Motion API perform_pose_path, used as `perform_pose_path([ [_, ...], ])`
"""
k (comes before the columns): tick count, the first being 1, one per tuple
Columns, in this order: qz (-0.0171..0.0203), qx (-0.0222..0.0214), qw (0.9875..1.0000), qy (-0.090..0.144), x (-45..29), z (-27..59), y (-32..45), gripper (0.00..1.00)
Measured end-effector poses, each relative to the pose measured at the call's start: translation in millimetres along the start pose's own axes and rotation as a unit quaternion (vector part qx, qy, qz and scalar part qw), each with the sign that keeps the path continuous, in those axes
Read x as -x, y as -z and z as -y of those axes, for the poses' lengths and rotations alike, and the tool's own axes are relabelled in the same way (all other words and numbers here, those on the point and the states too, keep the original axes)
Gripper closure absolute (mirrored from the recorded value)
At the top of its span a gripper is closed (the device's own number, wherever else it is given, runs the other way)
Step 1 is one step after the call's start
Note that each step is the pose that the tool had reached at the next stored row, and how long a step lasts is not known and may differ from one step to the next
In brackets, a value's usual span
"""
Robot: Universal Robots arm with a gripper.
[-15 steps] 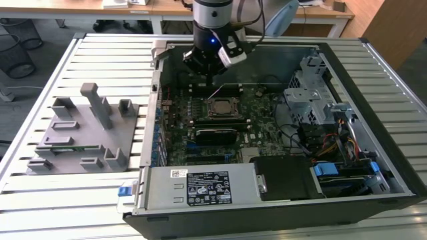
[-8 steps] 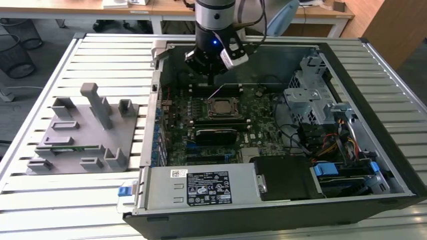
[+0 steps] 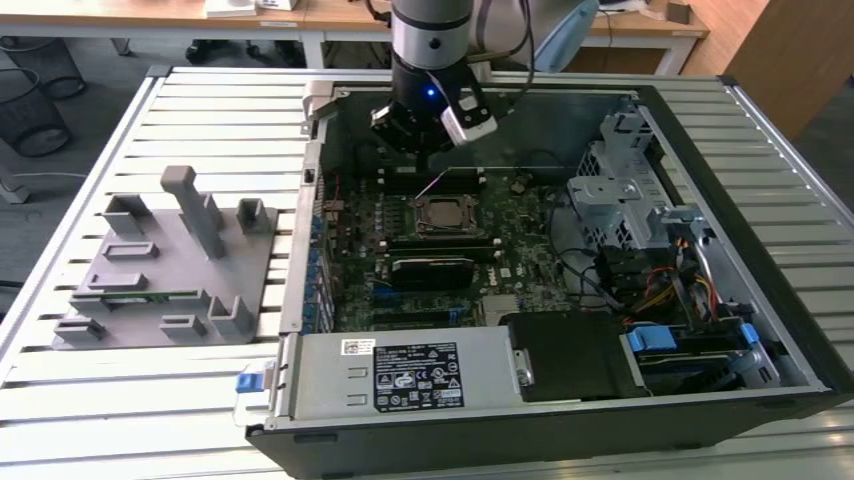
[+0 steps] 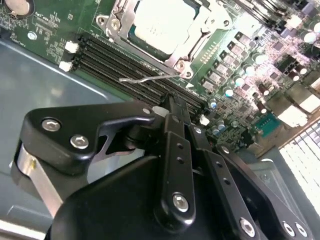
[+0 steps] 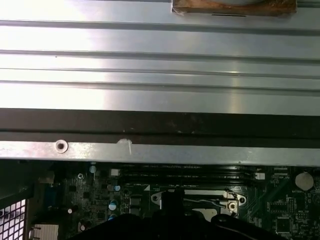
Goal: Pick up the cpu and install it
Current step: 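Install the first cpu locking lever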
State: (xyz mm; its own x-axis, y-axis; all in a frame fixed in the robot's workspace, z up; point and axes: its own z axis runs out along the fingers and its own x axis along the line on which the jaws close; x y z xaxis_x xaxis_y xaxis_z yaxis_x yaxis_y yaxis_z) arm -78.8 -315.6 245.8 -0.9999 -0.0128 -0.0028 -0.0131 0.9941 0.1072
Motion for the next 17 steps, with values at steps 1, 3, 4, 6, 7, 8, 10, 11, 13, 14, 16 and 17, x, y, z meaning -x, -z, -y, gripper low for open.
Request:
perform_pose_path([
  [1, 0.0000, -0.0001, 1.0000, 0.000, 0.7, 0.0, -1.2, 0.89],
  [3, -0.0001, -0.0006, 1.0000, 0.000, 1.4, 0.1, -2.3, 0.89],
  [4, -0.0001, -0.0020, 1.0000, 0.000, 2.7, 0.2, -2.6, 0.89],
  [6, -0.0001, -0.0038, 1.0000, 0.000, 4.6, 0.3, -3.1, 0.89],
  [7, -0.0001, -0.0043, 1.0000, 0.000, 6.0, 0.3, -3.3, 0.89],
  [8, -0.0001, -0.0043, 1.0000, 0.000, 8.0, 0.4, -3.7, 0.89],
  [10, -0.0002, -0.0043, 1.0000, 0.000, 12.3, 0.5, -4.3, 0.89],
  [11, -0.0003, -0.0044, 1.0000, 0.000, 14.3, 0.5, -4.6, 0.89],
  [13, -0.0002, -0.0043, 1.0000, 0.000, 17.2, 0.7, -5.4, 0.89],
  [14, -0.0003, -0.0043, 1.0000, 0.000, 18.1, 0.7, -5.8, 0.89],
  [16, -0.0003, -0.0044, 1.0000, 0.000, 19.9, 0.8, -6.4, 0.89],
  [17, -0.0003, -0.0044, 1.0000, 0.000, 20.7, 0.8, -6.8, 0.89],
])
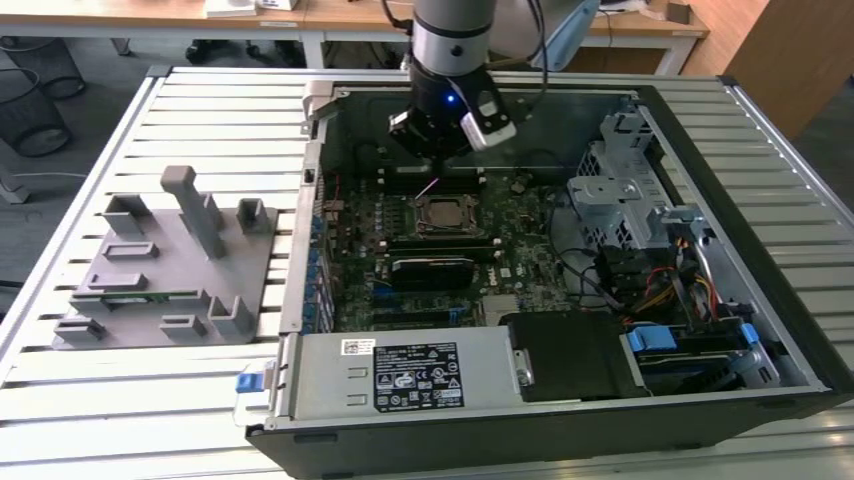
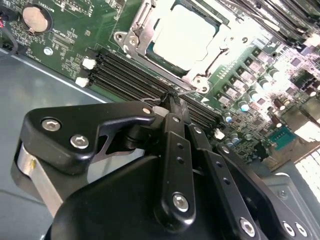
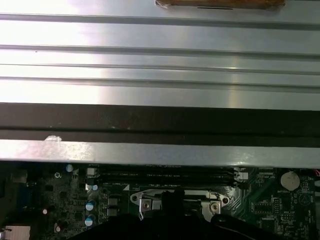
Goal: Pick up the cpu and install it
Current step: 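Install the first cpu locking lever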
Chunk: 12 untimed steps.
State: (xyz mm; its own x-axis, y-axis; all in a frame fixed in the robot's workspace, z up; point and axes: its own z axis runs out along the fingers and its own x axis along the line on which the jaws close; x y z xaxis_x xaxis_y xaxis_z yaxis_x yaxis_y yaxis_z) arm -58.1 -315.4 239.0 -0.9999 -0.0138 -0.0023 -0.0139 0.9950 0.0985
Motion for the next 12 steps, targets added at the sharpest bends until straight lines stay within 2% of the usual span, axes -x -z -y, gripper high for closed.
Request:
perform_pose_path([
  [7, 0.0000, 0.0001, 1.0000, 0.000, 2.9, -2.8, -4.8, 0.89],
  [12, -0.0001, 0.0000, 1.0000, 0.000, 7.6, -3.6, -8.1, 0.89],
])
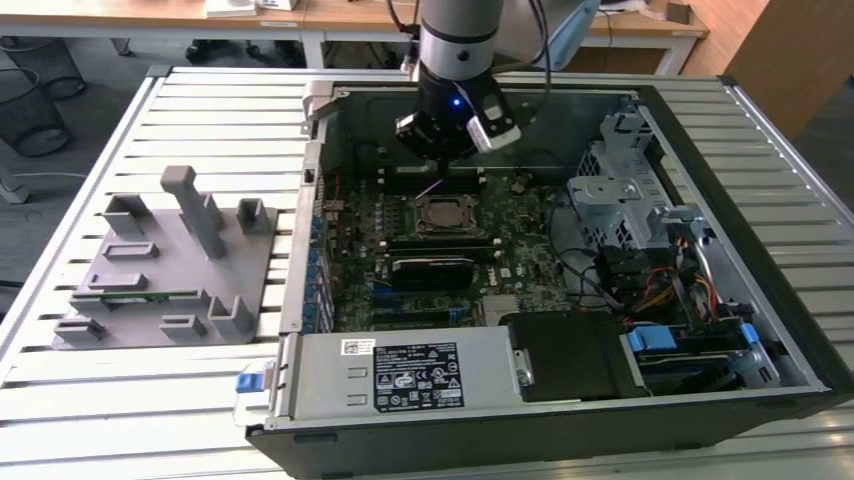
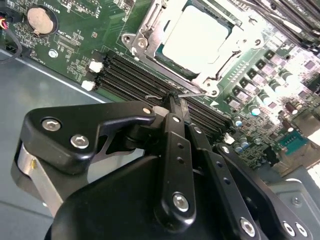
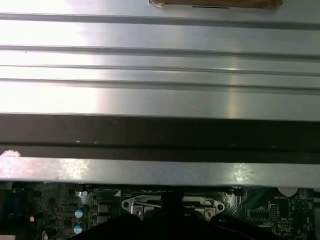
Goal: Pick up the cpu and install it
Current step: 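Install the first cpu locking lever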
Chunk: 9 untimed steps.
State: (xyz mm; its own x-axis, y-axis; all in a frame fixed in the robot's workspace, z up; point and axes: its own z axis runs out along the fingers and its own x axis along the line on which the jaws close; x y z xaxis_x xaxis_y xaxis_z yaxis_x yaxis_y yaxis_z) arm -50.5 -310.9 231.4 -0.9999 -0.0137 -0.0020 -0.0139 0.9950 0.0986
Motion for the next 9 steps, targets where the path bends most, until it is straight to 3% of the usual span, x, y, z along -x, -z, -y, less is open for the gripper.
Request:
perform_pose_path([
  [9, -0.0002, 0.0001, 1.0000, 0.000, 8.6, 0.4, -2.2, 0.89],
])
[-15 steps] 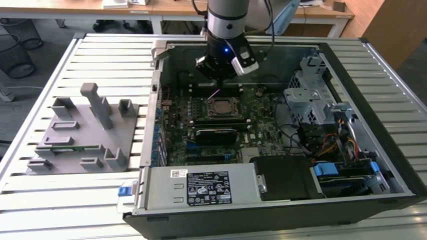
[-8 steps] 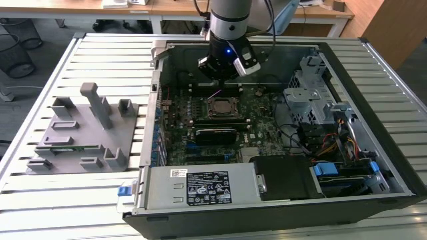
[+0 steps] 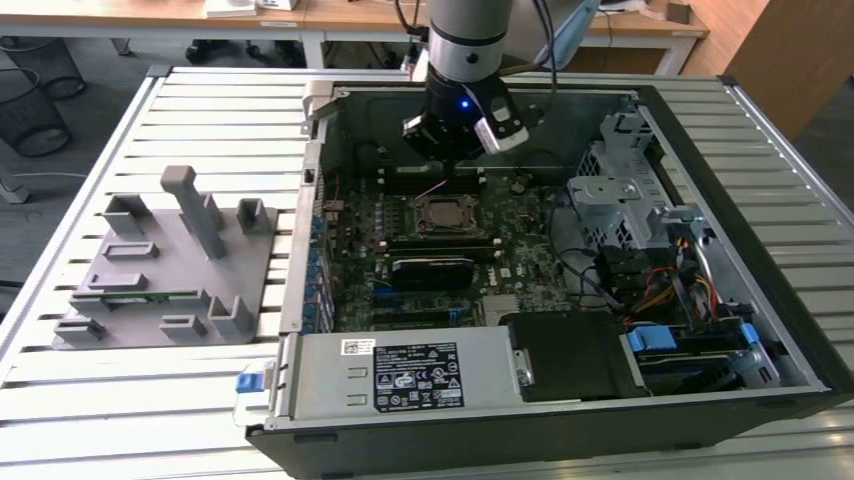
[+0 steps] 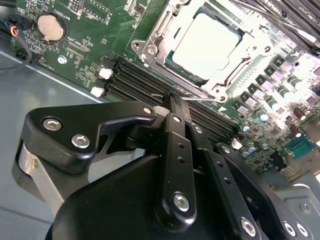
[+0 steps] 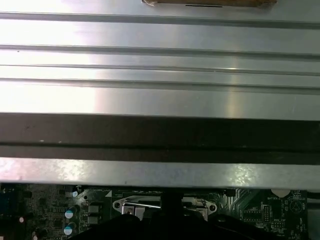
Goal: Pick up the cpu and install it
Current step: 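Install the first cpu locking lever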
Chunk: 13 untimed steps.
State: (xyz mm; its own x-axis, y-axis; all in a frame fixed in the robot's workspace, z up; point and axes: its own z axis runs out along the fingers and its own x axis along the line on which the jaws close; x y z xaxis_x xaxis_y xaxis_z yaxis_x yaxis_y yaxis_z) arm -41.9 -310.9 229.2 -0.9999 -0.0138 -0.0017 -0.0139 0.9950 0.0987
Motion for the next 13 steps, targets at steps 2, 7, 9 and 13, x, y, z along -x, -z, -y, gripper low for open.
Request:
perform_pose_path([
  [2, 0.0000, -0.0001, 1.0000, 0.000, 0.9, 0.2, -1.5, 0.89],
  [7, 0.0000, -0.0001, 1.0000, 0.000, 3.2, 0.7, -6.7, 0.89],
  [9, -0.0003, 0.0000, 1.0000, 0.000, 7.9, 1.4, -12.5, 0.89],
  [13, -0.0005, -0.0001, 1.0000, 0.000, 9.7, 1.8, -16.1, 0.89],
])
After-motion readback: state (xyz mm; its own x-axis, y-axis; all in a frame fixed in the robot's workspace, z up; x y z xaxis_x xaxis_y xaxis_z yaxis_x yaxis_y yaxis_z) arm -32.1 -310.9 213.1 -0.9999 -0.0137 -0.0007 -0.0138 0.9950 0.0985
